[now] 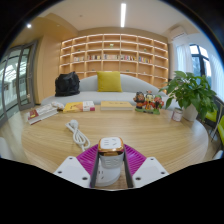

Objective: Unplug charger

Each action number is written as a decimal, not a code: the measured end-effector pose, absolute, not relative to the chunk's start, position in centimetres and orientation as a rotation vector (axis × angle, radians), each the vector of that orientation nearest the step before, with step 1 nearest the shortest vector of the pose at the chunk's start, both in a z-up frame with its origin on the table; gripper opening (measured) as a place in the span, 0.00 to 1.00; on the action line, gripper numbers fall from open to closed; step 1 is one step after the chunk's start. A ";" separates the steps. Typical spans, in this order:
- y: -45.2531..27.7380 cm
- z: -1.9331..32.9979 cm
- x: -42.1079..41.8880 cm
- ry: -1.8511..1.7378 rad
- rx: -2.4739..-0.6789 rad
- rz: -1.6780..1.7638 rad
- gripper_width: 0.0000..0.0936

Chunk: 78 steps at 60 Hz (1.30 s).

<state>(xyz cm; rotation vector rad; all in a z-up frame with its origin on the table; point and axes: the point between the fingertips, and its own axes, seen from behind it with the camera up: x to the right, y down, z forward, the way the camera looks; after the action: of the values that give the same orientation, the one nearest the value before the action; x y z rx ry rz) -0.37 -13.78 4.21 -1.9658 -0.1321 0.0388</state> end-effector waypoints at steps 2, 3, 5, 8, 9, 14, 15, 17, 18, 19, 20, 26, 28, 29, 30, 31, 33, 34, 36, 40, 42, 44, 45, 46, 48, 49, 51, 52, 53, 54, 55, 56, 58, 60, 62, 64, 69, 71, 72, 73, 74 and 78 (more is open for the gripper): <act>-13.5 4.3 -0.2 -0.131 -1.955 0.027 0.42; -13.5 4.3 -0.2 -0.133 -1.952 0.028 0.41; -13.6 4.3 -0.2 -0.137 -1.950 0.023 0.37; -13.8 4.4 -0.3 -0.150 -1.942 0.010 0.32; -13.8 4.4 -0.3 -0.154 -1.939 0.004 0.31; -13.6 6.0 -0.5 -0.167 -1.884 0.004 0.27; -13.6 6.8 -0.7 -0.170 -1.862 0.012 0.27; -13.6 8.7 -1.1 -0.178 -1.811 0.015 0.27; -13.5 9.9 -1.1 -0.183 -1.787 0.009 0.27; -13.6 11.3 -1.4 -0.190 -1.768 0.004 0.27; -13.5 12.4 -1.3 -0.198 -1.750 0.006 0.27; -13.4 19.3 -1.7 -0.181 -1.673 0.088 0.27; -13.3 20.9 -1.2 -0.169 -1.654 0.090 0.27; -13.2 21.7 -0.7 -0.165 -1.651 0.088 0.27; -13.1 22.1 -0.2 -0.160 -1.646 0.086 0.27; -13.1 22.3 0.3 -0.156 -1.641 0.081 0.27; -12.8 22.3 1.4 -0.152 -1.646 0.067 0.27; -12.6 21.9 2.1 -0.151 -1.653 0.056 0.27; -12.3 20.7 3.5 -0.145 -1.675 0.034 0.27; -11.4 17.0 6.1 -0.134 -1.757 -0.002 0.27; -11.3 14.8 7.2 -0.124 -1.805 -0.009 0.27; -11.3 12.2 8.3 -0.118 -1.853 -0.016 0.27; -11.3 11.1 8.6 -0.112 -1.876 -0.016 0.27; -11.3 10.0 9.0 -0.106 -1.899 -0.017 0.27; -11.5 7.9 9.7 -0.092 -1.942 -0.017 0.28; -11.6 7.0 10.0 -0.086 -1.960 -0.015 0.28; -11.8 5.2 10.5 -0.077 -1.998 -0.015 0.29; -11.8 4.4 10.7 -0.072 -2.016 -0.013 0.30; -11.9 3.6 10.8 -0.065 -2.032 -0.009 0.31; -11.9 3.0 10.9 -0.058 -2.044 -0.002 0.32; -12.0 2.3 11.1 -0.053 -2.052 0.005 0.32; -12.1 1.8 11.2 -0.046 -2.061 0.012 0.33; -12.0 1.1 11.3 -0.031 -2.068 0.026 0.35; -11.6 1.6 11.3 -0.018 -2.053 0.037 0.37; -11.6 1.5 11.5 -0.009 -2.064 0.036 0.40; -11.6 1.8 11.5 0.000 -2.076 0.037 0.43; -11.4 1.7 12.1 0.013 -2.069 0.023 0.65; -11.3 2.0 12.4 0.016 -2.068 0.013 0.74; -11.3 2.5 12.7 0.015 -2.070 0.011 0.78; -11.3 2.6 12.7 0.014 -2.069 0.006 0.81; -11.3 2.7 12.8 0.013 -2.068 0.003 0.83; -11.8 3.5 12.7 0.006 -2.067 0.004 0.87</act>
<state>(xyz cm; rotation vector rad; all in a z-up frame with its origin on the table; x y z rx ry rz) 12.72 -11.82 3.50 -2.0667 0.0061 0.0045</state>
